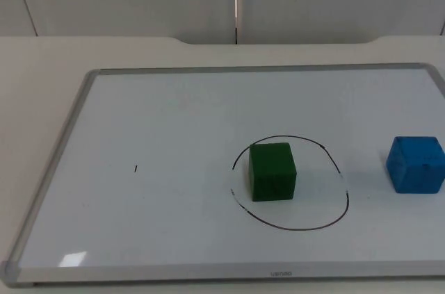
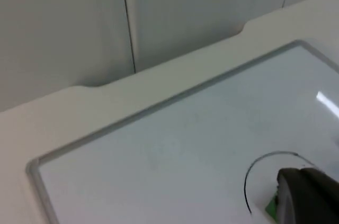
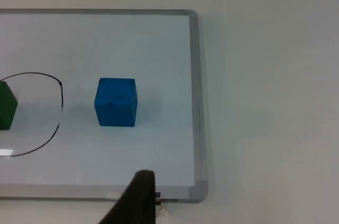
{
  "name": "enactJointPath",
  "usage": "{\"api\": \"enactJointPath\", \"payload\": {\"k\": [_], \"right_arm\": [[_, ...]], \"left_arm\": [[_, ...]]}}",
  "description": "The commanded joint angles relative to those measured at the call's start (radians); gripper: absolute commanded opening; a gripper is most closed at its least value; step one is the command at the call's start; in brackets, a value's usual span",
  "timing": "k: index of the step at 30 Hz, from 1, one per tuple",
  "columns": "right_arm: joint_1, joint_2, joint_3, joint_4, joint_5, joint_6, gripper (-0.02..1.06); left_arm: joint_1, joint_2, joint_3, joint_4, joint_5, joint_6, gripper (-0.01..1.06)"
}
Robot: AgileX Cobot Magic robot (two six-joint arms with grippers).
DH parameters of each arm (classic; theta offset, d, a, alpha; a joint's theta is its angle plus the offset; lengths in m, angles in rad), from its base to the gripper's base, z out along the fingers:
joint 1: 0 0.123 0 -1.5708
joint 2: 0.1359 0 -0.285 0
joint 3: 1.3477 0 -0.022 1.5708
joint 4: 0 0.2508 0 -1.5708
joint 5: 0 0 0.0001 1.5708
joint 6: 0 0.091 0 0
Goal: Push the two cubes into the marked area.
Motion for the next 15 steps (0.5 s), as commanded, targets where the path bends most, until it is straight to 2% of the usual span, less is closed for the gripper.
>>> {"api": "enactJointPath", "payload": {"k": [1,6,10,15], "right_arm": [[-0.004,-0.004,0.002,0.006,-0.006,-0.009,1.05],[-0.004,-0.004,0.002,0.006,-0.006,-0.009,1.05],[-0.004,-0.004,0.002,0.006,-0.006,-0.009,1.05],[-0.004,-0.004,0.002,0.006,-0.006,-0.009,1.05]], "left_arm": [[0.002,-0.046,0.051,0.018,0.014,-0.019,0.00],[0.002,-0.174,0.153,0.063,0.017,-0.111,0.00],[0.002,-0.258,0.187,0.085,0.026,-0.160,0.00],[0.002,-0.358,0.194,0.100,0.129,-0.175,0.00]]}}
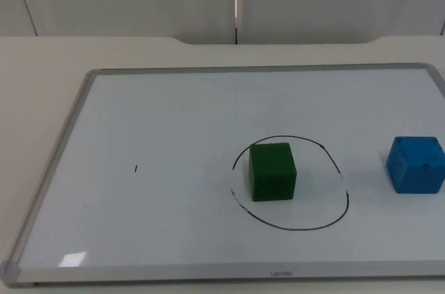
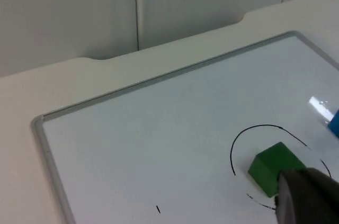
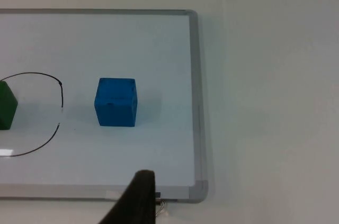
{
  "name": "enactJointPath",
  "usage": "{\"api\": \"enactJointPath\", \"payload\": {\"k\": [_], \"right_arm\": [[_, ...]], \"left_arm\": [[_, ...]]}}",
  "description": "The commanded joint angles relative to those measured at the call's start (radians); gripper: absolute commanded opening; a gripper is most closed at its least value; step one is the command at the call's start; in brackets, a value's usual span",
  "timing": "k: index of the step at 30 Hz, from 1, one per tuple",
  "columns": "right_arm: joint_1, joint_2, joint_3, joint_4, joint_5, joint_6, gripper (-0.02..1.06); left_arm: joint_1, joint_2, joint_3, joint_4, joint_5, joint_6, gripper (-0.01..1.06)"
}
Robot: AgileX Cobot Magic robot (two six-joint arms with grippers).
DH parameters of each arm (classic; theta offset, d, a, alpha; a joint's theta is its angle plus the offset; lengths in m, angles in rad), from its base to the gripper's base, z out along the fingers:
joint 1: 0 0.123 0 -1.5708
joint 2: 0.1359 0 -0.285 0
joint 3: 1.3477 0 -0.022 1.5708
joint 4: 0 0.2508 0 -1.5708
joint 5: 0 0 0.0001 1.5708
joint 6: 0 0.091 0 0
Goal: Push the two cubes into the marked area.
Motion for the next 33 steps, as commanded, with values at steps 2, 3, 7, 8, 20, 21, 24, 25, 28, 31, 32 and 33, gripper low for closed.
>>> {"api": "enactJointPath", "payload": {"k": [2,3,7,8,20,21,24,25,28,31,32,33], "right_arm": [[-0.004,-0.004,0.002,0.006,-0.006,-0.009,1.05],[-0.004,-0.004,0.002,0.006,-0.006,-0.009,1.05],[-0.004,-0.004,0.002,0.006,-0.006,-0.009,1.05],[-0.004,-0.004,0.002,0.006,-0.006,-0.009,1.05],[-0.004,-0.004,0.002,0.006,-0.006,-0.009,1.05],[-0.004,-0.004,0.002,0.006,-0.006,-0.009,1.05],[-0.004,-0.004,0.002,0.006,-0.006,-0.009,1.05],[-0.004,-0.004,0.002,0.006,-0.006,-0.009,1.05],[-0.004,-0.004,0.002,0.006,-0.006,-0.009,1.05],[-0.004,-0.004,0.002,0.006,-0.006,-0.009,1.05],[-0.004,-0.004,0.002,0.006,-0.006,-0.009,1.05],[-0.004,-0.004,0.002,0.006,-0.006,-0.009,1.05]], "left_arm": [[0.002,-0.073,0.006,0.034,0.081,-0.024,0.00],[0.002,-0.094,0.006,0.047,0.109,-0.026,0.00],[0.002,-0.171,0.006,0.091,0.191,-0.068,0.00],[0.002,-0.191,0.006,0.105,0.213,-0.080,0.00],[0.002,-0.405,0.061,0.251,0.417,-0.191,0.00],[0.002,-0.436,0.082,0.249,0.417,-0.194,0.00],[0.002,-0.499,0.132,0.249,0.436,-0.199,0.00],[0.002,-0.526,0.152,0.249,0.448,-0.201,0.00],[0.002,-0.587,0.174,0.251,0.473,-0.201,0.00],[0.002,-0.684,0.181,0.285,0.503,-0.201,0.00],[0.002,-0.705,0.183,0.292,0.513,-0.201,0.00],[0.002,-0.705,0.183,0.292,0.513,-0.201,0.00]]}}
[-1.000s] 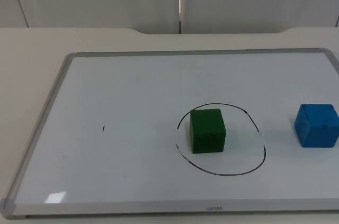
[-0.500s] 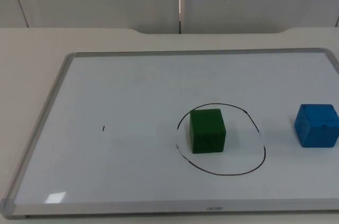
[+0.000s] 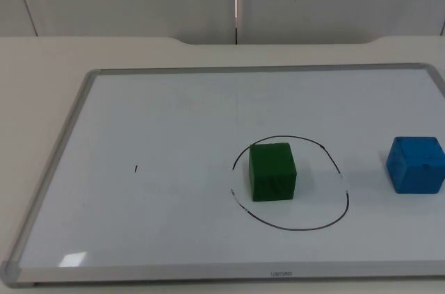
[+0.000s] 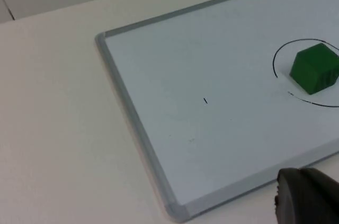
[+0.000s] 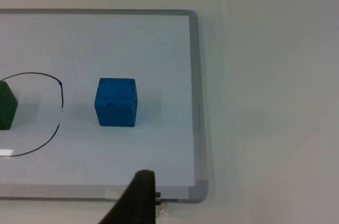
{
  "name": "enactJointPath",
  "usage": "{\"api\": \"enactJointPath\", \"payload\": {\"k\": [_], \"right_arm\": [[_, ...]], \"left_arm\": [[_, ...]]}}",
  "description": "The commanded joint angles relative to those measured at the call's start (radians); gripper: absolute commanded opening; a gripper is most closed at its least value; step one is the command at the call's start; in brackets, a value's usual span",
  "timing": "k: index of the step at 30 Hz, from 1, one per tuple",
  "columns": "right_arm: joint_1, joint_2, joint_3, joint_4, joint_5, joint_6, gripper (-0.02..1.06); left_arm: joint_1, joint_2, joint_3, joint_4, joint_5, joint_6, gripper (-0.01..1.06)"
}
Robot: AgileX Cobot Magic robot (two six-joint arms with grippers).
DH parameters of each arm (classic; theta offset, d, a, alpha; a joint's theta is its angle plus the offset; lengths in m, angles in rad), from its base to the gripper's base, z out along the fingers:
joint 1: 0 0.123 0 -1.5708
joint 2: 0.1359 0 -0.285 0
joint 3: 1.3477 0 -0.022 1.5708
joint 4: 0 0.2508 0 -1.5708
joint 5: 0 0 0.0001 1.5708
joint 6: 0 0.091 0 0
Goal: Push the two cubes into the marked area.
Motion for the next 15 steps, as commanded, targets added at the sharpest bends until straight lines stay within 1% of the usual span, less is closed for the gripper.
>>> {"api": "enactJointPath", "payload": {"k": [1,8,11,15], "right_arm": [[-0.004,-0.004,0.002,0.006,-0.006,-0.009,1.05],[-0.004,-0.004,0.002,0.006,-0.006,-0.009,1.05],[-0.004,-0.004,0.002,0.031,-0.006,-0.009,1.05],[-0.004,-0.004,0.002,0.035,-0.006,-0.009,1.05]], "left_arm": [[0.002,-0.026,0.010,0.018,0.015,-0.009,0.00],[0.002,-0.026,0.024,0.018,0.024,-0.009,0.00],[0.002,-0.026,0.024,0.025,0.024,-0.032,0.00],[0.002,-0.026,0.024,0.030,0.024,-0.044,0.00]]}}
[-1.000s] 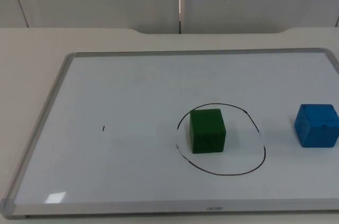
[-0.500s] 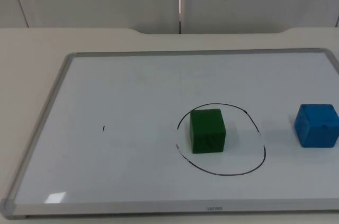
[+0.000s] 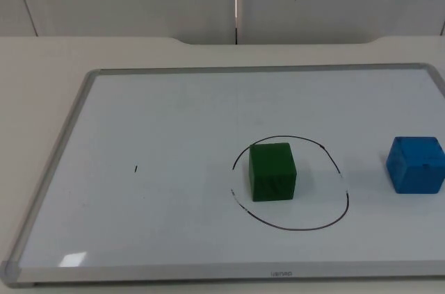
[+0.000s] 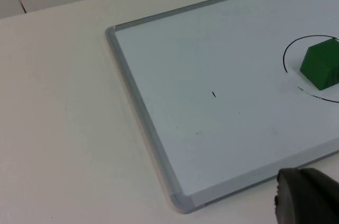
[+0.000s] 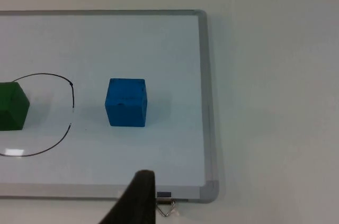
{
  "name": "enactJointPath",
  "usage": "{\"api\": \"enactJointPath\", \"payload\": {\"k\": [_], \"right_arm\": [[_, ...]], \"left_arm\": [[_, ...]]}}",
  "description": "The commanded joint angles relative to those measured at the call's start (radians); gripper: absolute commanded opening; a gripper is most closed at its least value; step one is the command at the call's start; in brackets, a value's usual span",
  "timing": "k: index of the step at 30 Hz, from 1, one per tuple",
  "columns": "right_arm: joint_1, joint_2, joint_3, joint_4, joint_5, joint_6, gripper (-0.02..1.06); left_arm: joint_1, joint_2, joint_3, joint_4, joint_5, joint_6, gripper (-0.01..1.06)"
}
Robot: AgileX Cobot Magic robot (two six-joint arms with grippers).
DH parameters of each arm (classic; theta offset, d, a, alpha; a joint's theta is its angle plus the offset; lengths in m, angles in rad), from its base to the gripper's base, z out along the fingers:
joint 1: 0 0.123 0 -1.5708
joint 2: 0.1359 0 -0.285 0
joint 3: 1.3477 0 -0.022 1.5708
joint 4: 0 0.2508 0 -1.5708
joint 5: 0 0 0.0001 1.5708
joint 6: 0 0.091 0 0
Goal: Push the two cubes into the marked area.
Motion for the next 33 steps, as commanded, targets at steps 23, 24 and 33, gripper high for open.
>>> {"api": "enactJointPath", "payload": {"k": [23,24,33], "right_arm": [[-0.004,0.066,0.000,0.007,-0.011,-0.009,1.01],[-0.004,0.120,0.000,0.004,-0.011,-0.009,1.00],[-0.004,0.363,-0.040,0.011,-0.061,-0.009,1.00]], "left_arm": [[0.002,-0.005,0.006,-0.001,0.003,-0.018,0.00],[0.002,-0.005,0.006,-0.001,0.003,-0.018,0.00],[0.002,-0.005,0.006,-0.001,0.003,-0.018,0.00]]}}
